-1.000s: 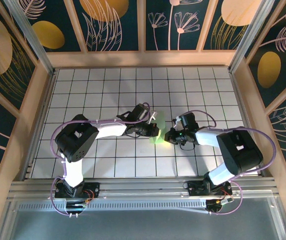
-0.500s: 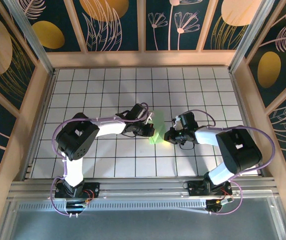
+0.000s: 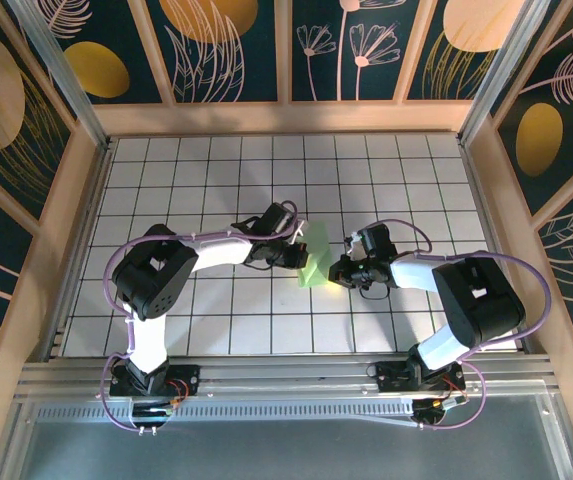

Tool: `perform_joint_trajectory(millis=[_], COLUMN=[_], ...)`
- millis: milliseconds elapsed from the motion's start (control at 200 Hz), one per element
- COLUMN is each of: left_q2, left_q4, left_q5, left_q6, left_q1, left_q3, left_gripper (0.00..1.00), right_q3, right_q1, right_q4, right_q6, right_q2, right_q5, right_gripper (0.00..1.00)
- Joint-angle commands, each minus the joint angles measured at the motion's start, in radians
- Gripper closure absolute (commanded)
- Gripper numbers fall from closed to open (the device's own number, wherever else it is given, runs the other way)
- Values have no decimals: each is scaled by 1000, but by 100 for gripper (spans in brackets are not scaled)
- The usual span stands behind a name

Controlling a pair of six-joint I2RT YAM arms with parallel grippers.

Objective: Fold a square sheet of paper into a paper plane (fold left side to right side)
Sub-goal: Fold the triangle a second time at the center of the table.

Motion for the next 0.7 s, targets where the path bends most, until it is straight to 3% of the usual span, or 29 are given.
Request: perform_joint_trajectory(millis=[0,696], left_q2=[24,52], left_q4=[-50,-70], left_q5=[-26,-73], left_q6=[38,60], left_q1=[8,8], left_q3=[35,65], left_gripper=[100,100], right_q3=[-7,-13], right_q1=[7,7], right_q4=[-88,-88], right_q6=[-25,-28], right_q2=[47,45], right_q5=[54,51], right_gripper=[100,100])
